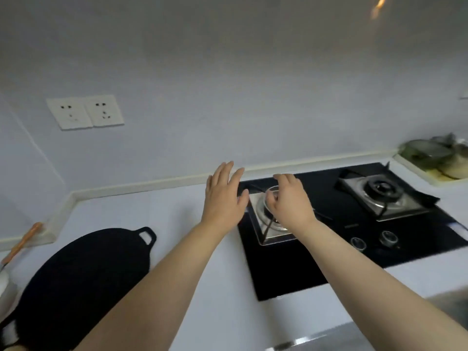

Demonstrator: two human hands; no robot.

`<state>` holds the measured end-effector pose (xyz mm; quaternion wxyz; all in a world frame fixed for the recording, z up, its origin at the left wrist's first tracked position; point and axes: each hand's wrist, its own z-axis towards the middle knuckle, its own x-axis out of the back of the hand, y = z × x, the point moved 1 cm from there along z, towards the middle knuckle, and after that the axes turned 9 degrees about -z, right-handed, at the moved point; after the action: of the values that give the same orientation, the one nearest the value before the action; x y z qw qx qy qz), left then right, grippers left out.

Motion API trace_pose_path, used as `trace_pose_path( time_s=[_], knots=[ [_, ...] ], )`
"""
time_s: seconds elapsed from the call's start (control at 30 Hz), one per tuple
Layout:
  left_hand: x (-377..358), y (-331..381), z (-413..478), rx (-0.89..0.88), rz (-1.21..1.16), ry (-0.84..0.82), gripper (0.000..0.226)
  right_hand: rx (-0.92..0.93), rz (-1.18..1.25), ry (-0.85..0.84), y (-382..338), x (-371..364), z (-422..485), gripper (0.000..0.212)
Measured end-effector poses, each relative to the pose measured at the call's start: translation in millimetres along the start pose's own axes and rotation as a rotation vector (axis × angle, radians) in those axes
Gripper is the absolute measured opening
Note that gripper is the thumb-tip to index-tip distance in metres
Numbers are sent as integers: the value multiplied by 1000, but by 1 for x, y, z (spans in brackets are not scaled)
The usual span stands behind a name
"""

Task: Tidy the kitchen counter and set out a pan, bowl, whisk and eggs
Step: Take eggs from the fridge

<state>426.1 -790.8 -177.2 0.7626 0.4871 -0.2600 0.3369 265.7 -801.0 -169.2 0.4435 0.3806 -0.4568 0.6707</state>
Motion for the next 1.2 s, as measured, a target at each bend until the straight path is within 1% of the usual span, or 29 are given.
trace_pose_path(
  time_s=[0.1,0.13,0.2,0.37,0.5,0.53,0.6,0.77,0.97,1.2],
  knots=[
    [-46,70,30,-96,-54,-31,53,-56,-68,96,75,43,-2,48],
    [-75,112,43,-147,-83,-66,53,-108,-107,128,118,67,-8,49],
    [-93,136,51,-183,-100,-87,53,-120,-156,144,147,85,-9,50],
    [-173,239,76,-342,-156,-167,52,-262,-296,234,265,149,-28,52],
    [-229,315,85,-440,-227,-204,52,-388,-441,214,351,191,-51,51],
    [-245,339,84,-457,-249,-219,53,-446,-483,204,376,205,-62,49],
    [-264,366,80,-471,-276,-249,53,-519,-537,191,406,222,-75,48],
    [-319,442,74,-593,-320,-351,54,-696,-590,191,475,254,-113,49],
    [-379,518,76,-696,-406,-447,55,-817,-609,200,538,274,-142,51],
    [-467,618,108,-840,-482,-523,53,-978,-684,262,645,321,-150,50]
  ],
)
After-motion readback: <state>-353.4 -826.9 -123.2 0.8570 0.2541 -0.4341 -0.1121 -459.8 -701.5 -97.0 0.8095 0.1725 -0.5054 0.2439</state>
